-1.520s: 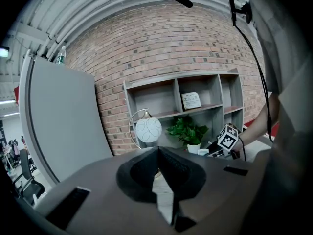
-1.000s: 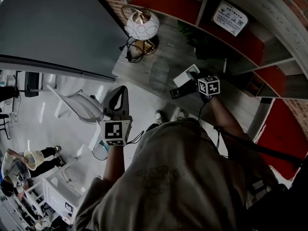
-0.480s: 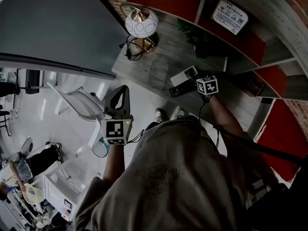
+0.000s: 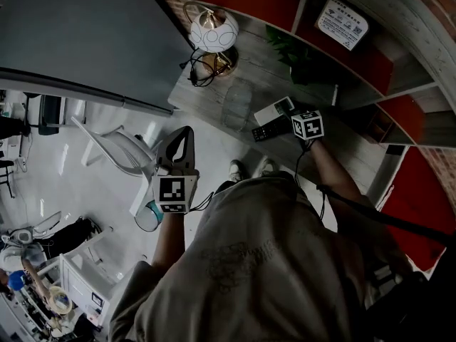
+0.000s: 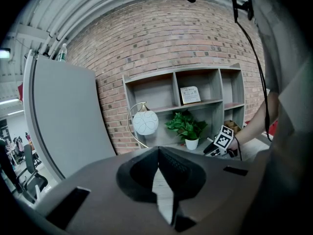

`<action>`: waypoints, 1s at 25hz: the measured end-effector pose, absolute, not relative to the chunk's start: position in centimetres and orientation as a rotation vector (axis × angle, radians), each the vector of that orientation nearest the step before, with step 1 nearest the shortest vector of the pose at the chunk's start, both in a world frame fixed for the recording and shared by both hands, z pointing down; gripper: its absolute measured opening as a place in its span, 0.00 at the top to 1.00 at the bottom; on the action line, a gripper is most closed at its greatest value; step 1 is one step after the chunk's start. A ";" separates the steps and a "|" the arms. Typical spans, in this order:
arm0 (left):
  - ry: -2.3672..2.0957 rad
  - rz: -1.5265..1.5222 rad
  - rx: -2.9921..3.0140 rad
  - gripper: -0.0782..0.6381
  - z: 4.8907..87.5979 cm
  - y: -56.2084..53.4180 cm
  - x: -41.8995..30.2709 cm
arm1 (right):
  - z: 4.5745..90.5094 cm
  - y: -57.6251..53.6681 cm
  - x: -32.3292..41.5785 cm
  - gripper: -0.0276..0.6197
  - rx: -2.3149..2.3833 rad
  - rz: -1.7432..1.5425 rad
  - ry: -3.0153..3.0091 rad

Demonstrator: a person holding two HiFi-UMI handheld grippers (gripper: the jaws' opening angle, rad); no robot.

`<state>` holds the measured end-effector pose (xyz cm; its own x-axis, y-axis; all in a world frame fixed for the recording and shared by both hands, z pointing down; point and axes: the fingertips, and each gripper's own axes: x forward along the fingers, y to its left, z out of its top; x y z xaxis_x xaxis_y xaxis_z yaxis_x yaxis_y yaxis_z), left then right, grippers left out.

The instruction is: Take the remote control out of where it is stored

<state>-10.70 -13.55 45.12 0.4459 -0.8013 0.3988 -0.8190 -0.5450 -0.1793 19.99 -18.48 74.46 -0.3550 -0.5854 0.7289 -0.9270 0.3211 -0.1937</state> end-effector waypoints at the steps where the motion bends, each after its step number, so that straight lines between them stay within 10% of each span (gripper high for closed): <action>1: -1.468 0.686 2.643 0.88 45.1 -13.4 -10.7 | 73.8 -18.7 19.9 0.62 1.339 0.809 -2.063; 25: -1.296 0.616 2.881 0.88 42.3 -13.6 -7.6 | 44.3 -16.0 14.1 0.74 1.514 0.143 -2.589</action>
